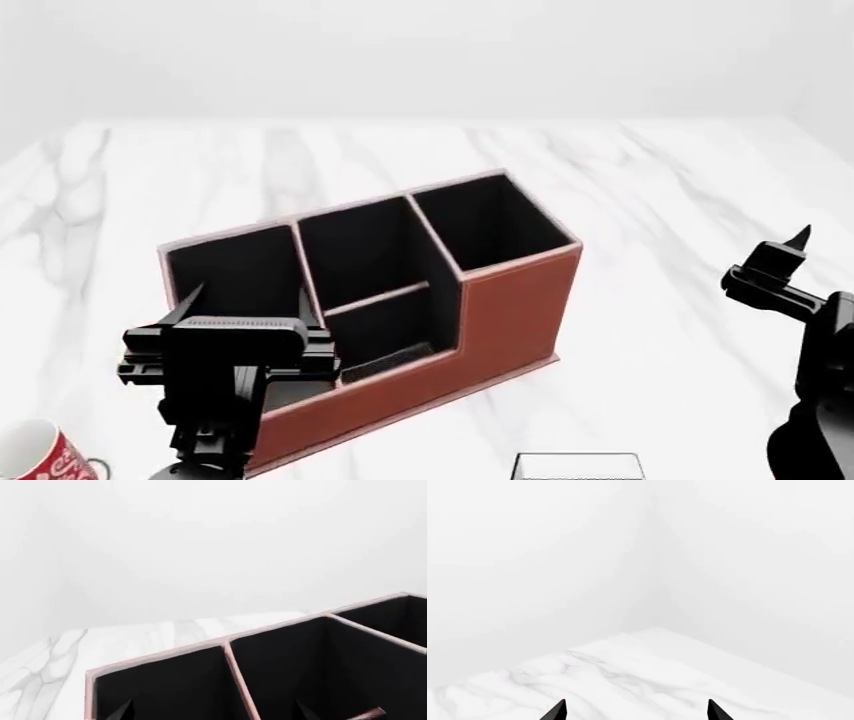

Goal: Pick up the book and place it in the left compartment of the caddy.

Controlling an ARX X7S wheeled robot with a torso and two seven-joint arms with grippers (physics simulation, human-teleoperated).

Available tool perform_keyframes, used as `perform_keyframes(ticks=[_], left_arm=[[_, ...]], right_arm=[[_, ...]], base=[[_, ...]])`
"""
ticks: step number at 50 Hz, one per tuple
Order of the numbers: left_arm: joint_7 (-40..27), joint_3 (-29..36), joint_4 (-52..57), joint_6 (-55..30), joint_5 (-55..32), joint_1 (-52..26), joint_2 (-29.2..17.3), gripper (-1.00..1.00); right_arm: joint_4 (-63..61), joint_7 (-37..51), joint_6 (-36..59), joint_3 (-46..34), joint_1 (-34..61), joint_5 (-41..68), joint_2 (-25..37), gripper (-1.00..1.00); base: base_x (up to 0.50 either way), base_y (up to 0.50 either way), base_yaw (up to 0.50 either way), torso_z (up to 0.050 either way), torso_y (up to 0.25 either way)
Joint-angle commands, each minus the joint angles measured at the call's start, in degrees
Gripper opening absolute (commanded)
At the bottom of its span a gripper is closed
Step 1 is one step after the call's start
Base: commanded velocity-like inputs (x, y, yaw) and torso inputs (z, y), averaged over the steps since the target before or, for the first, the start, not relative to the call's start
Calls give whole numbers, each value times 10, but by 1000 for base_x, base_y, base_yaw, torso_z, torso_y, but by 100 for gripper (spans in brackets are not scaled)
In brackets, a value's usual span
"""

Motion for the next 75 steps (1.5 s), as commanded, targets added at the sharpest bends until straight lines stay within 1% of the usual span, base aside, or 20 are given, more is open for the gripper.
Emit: perform_keyframes(ticks=[1, 22, 26, 27, 29, 30, 31, 33, 34, 36, 39, 42, 46, 48, 49, 50, 53, 54, 55, 75], left_arm=[[-4, 1, 2, 0, -4, 0, -3, 100], [-9, 2, 9, -20, -16, -6, -5, 100], [12, 40, 78, -144, -23, -51, -35, 100], [11, 40, 80, -146, -24, -52, -35, 100], [34, 53, 172, -308, -51, -127, -50, 100], [33, 52, 175, -314, -52, -130, -49, 100], [53, 34, 210, -399, -77, -177, -40, 100], [80, 12, 240, -495, -107, -226, -28, 100], [97, -34, 236, -535, -191, -266, -25, 100], [-54, -102, 181, -535, -362, -324, -74, 100], [-306, -118, 87, -529, -620, -420, -120, 100], [-342, -79, 56, -518, -871, -466, -151, 100], [-336, -37, 29, -516, -927, -514, -173, 100], [-352, -11, 5, -497, -994, -532, -186, 100], [-356, 40, -29, -490, -1063, -590, -192, 100], [-365, 56, -43, -481, -1082, -605, -194, 100], [-356, 80, -62, -482, -1101, -635, -190, 100], [-278, 109, -128, -526, -1089, -692, -141, 100], [-265, 110, -129, -527, -1078, -694, -140, 100], [-172, 186, -169, -515, -1064, -743, -118, 100]], right_arm=[[2, 0, 1, 3, 1, 5, 1, 100], [3, -7, -10, 2, -1, 16, 1, 100], [6, -4, -6, -3, 4, 14, 3, 100], [6, -4, -6, -3, 4, 14, 3, 100], [5, -4, -4, -4, 6, 16, 4, 100], [5, -4, -4, -4, 6, 16, 4, 100], [6, -3, -4, -5, 7, 14, 5, 100], [6, -3, -2, -6, 8, 15, 6, 100], [5, -3, -2, -9, 10, 15, 6, 100], [6, -1, -2, -13, 10, 14, 6, 100], [10, -1, -7, -19, 10, 11, 5, 100], [12, -2, -8, -19, 11, 12, 5, 100], [11, -2, -8, -20, 13, 14, 6, 100], [11, -1, -7, -21, 14, 13, 7, 100], [12, -1, -9, -22, 12, 13, 7, 100], [12, 0, -8, -23, 12, 12, 7, 100], [13, 0, -9, -24, 13, 12, 7, 100], [19, -1, -11, -28, 15, 11, 7, 100], [18, 0, -11, -27, 15, 11, 8, 100], [20, 3, -11, -29, 18, 14, 10, 100]], base=[[500, 0, 0, 0, 0], [95, 0, 0, 0, 1], [0, 0, 0, 0, 0], [0, 0, 0, 0, 0], [0, 0, 0, 0, 0], [0, 0, 0, 0, 0], [0, 0, 0, 0, 0], [0, 0, 0, 0, 0], [0, 0, 0, 0, 0], [0, 0, 0, 0, 0], [0, 0, 0, 0, 0], [0, 0, 0, 0, 0], [0, 0, 0, 0, 0], [0, 0, 0, 0, 0], [0, 0, 0, 0, 0], [0, 0, 0, 0, 0], [0, 0, 0, 0, 0], [0, 0, 0, 0, 0], [0, 0, 0, 0, 0], [0, 0, 0, 0, 0]])
